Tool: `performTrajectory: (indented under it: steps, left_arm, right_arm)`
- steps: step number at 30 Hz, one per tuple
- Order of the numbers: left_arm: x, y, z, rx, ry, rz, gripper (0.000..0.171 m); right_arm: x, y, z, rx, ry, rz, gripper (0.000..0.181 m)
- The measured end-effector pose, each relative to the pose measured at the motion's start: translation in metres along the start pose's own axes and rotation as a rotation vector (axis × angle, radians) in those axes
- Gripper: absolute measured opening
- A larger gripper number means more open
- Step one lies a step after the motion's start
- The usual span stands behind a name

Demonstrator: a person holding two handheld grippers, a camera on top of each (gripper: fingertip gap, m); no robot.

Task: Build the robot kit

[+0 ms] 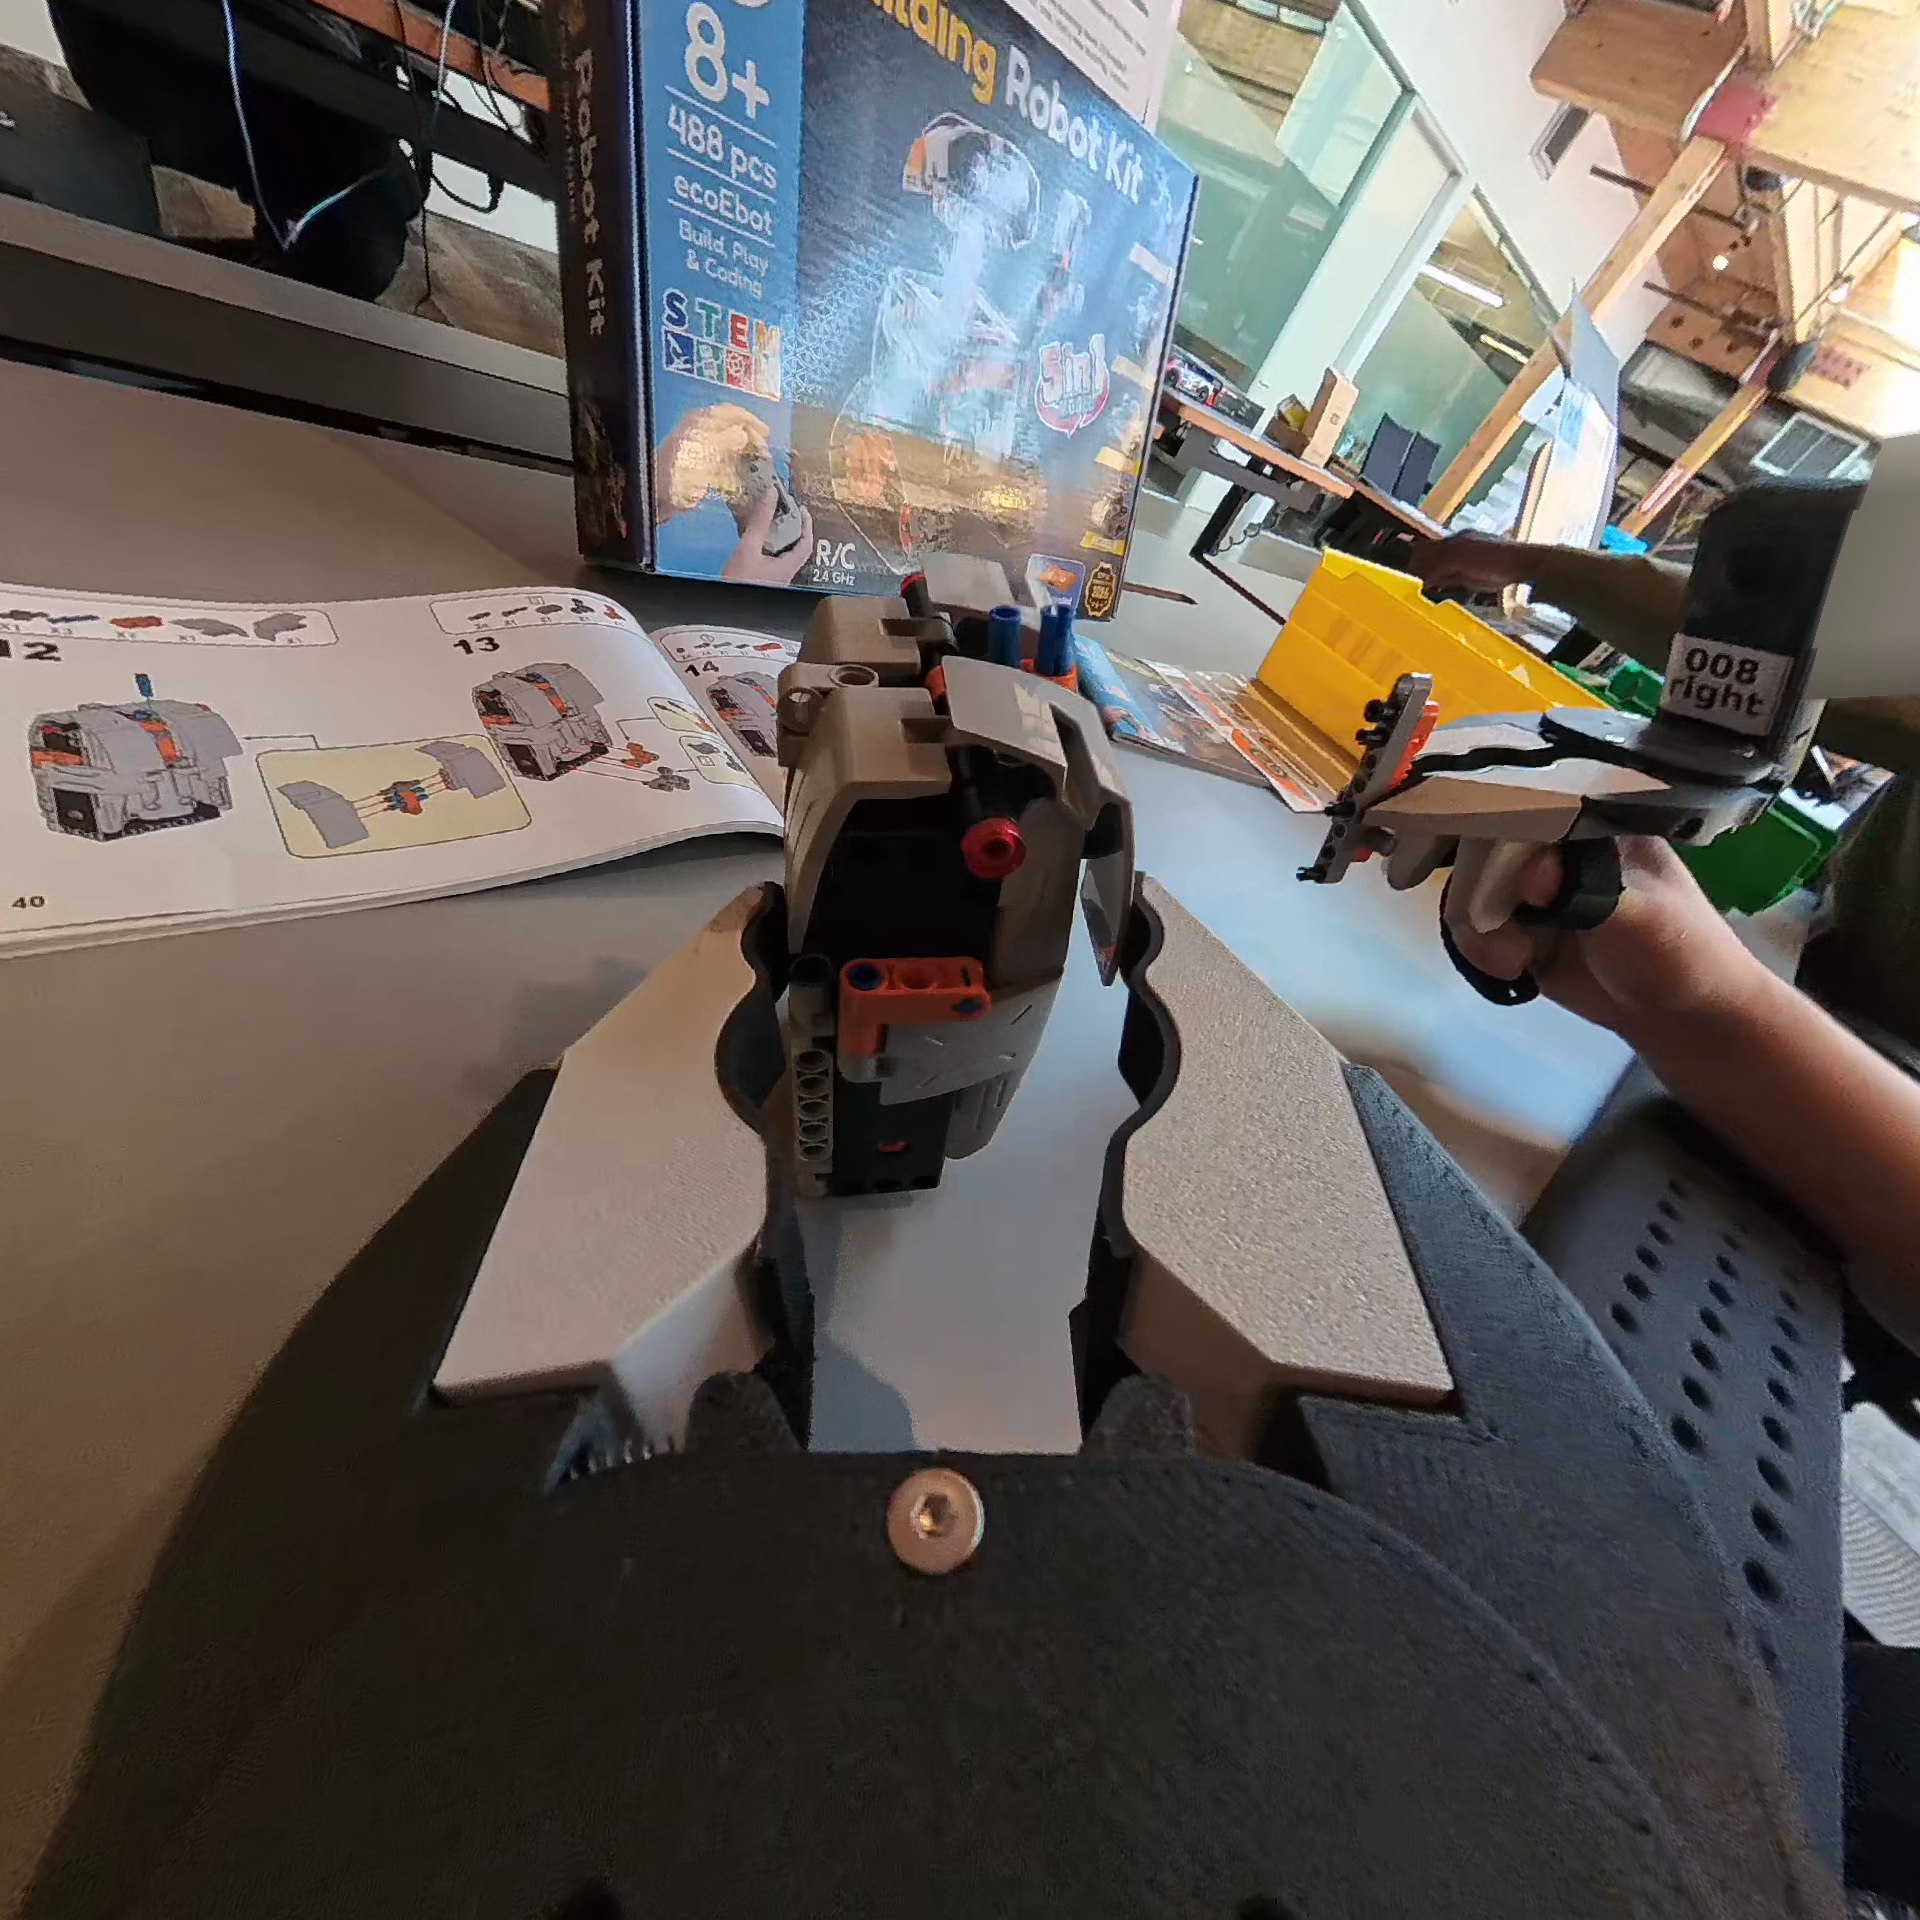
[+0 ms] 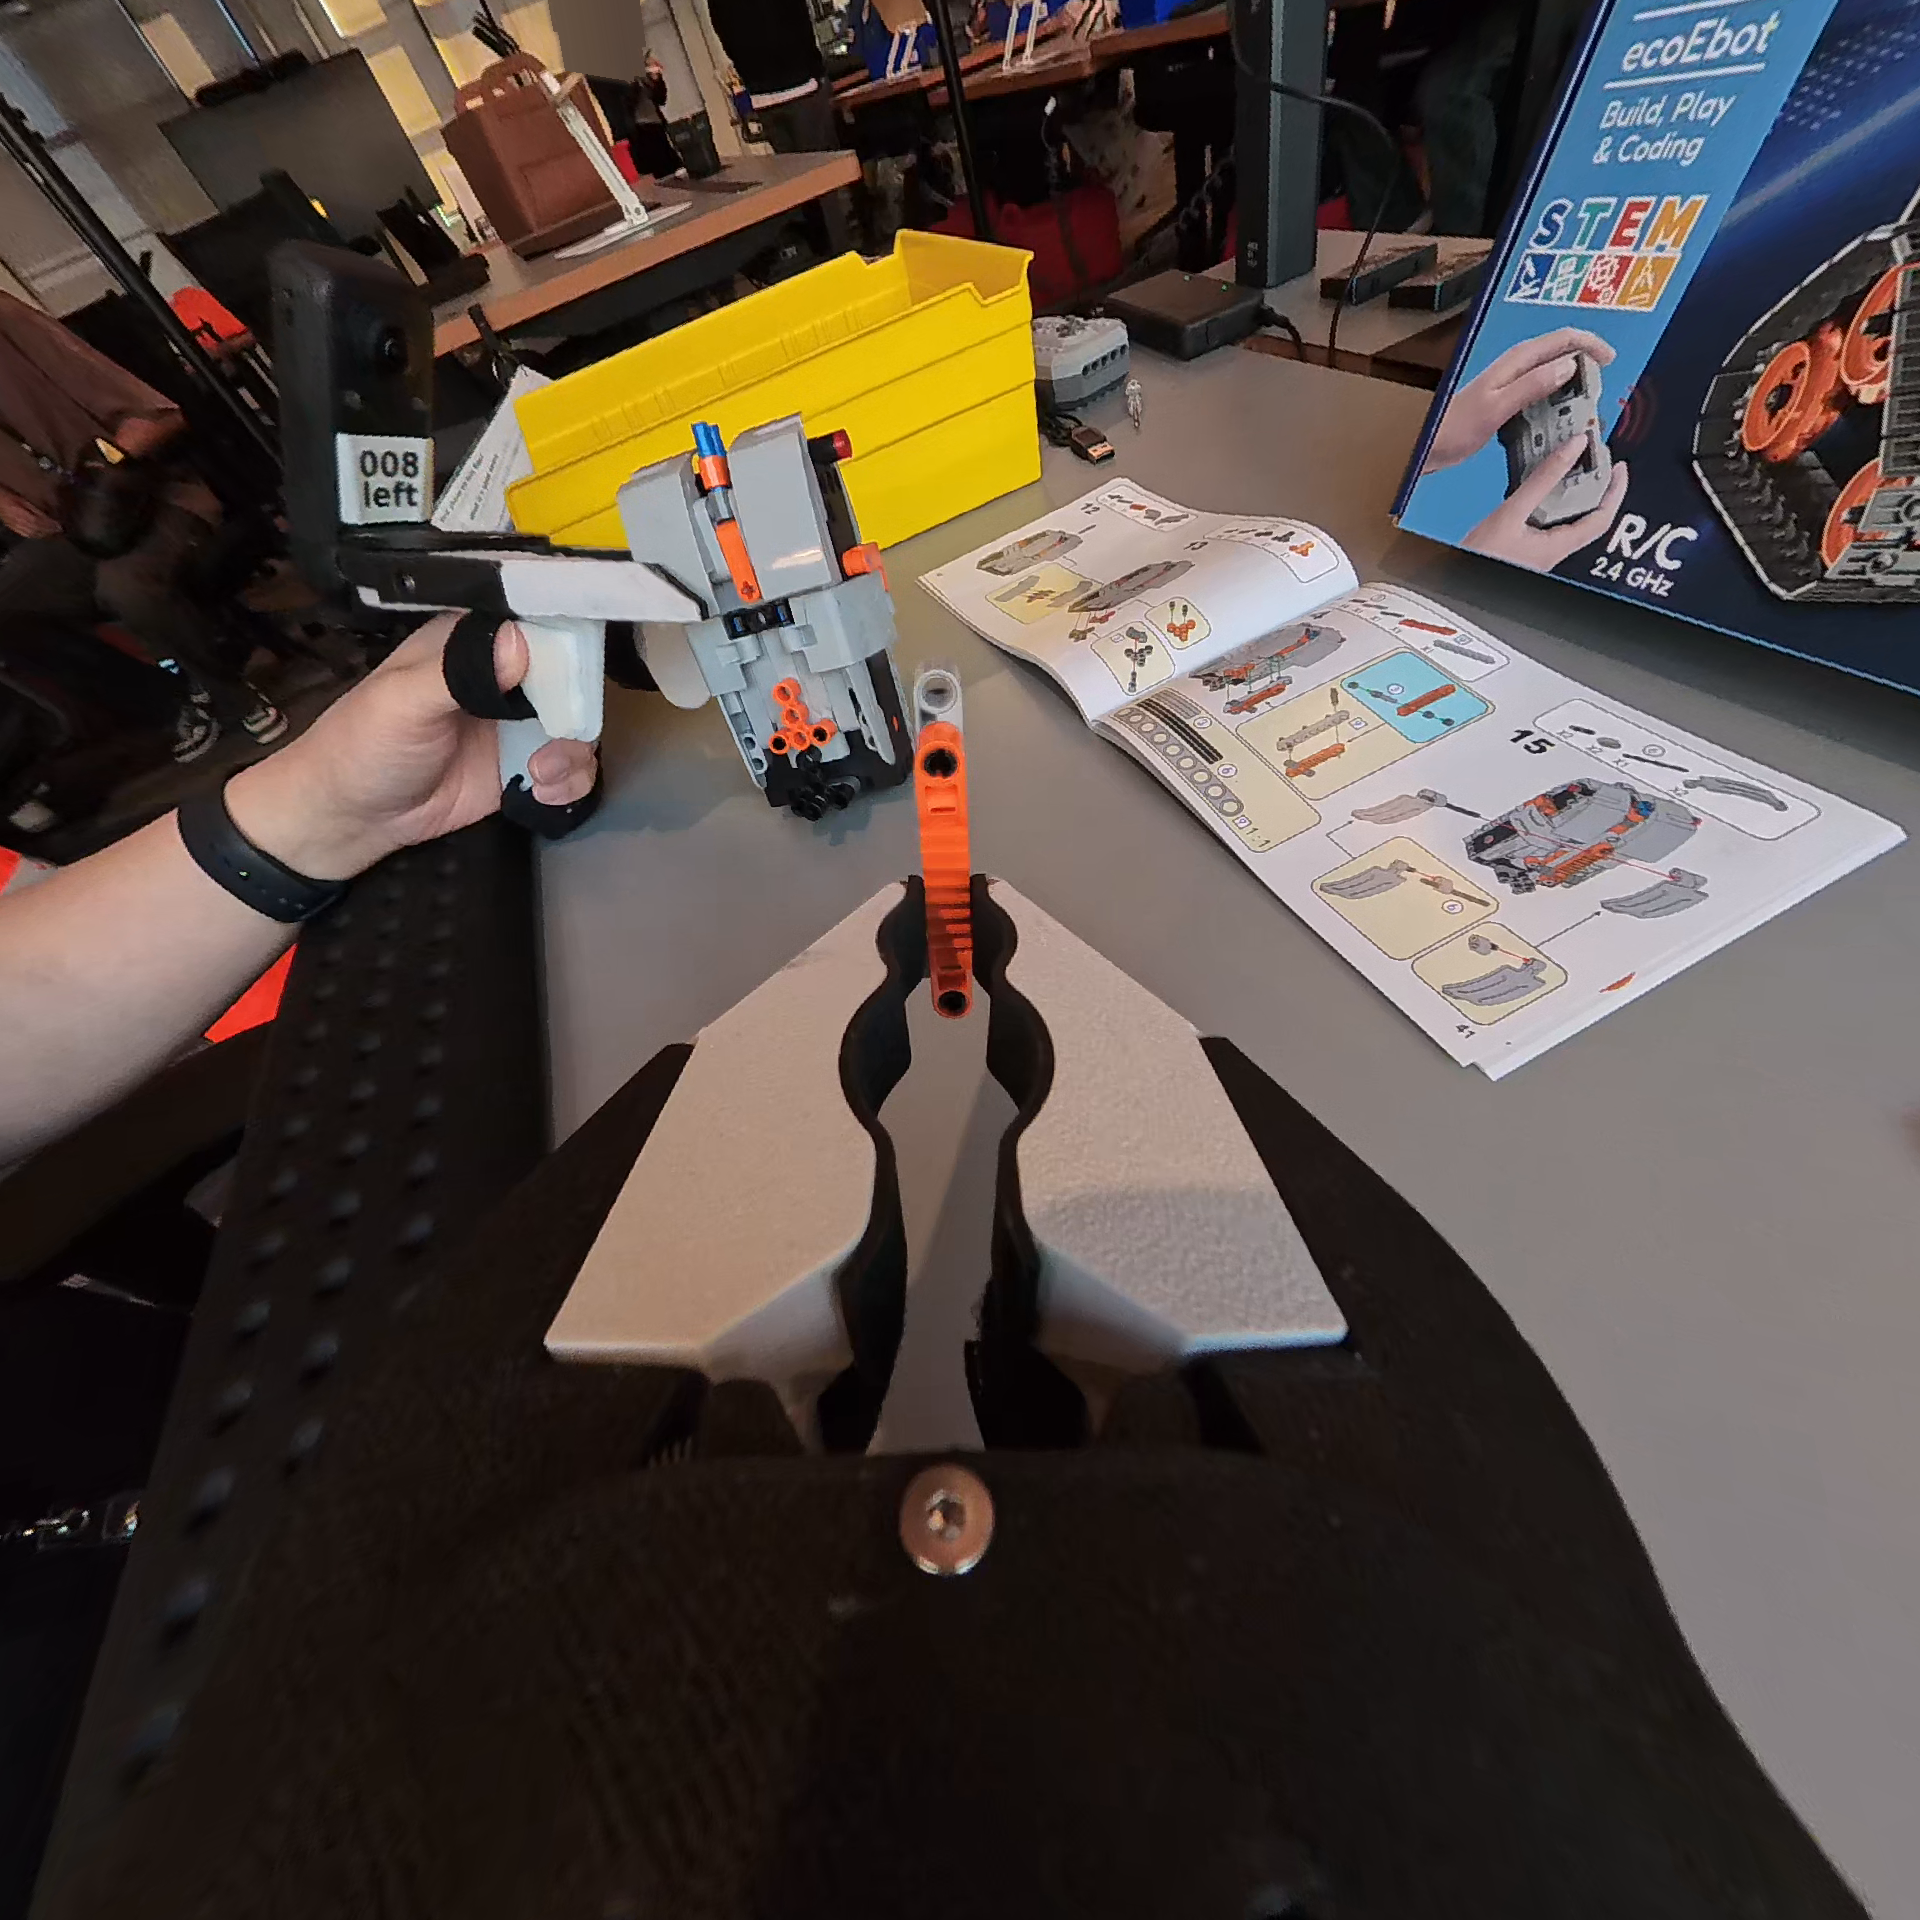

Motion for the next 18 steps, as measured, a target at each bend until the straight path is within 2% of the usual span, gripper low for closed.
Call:
performTrajectory:
  steps: [10,18]
  left_arm:
    - [-0.01,-0.002,-0.004,0.017,0.049,-0.092,0.063]
    - [-0.012,-0.001,-0.006,0.025,0.069,-0.121,0.063]
  right_arm:
    - [0.002,0.005,0.004,-0.029,-0.038,0.051,0.007]
    - [0.007,0.006,0.002,0.01,-0.127,0.201,0.007]
Point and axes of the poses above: each gripper's, where its closed fingertips meet, z out along the fingers, y out of its underside, x = y × z across the jaws, the point moved 7 cm from there along -z, back along the fingers, and after that the axes turned 7 degrees about -x, right-handed, at the moved point
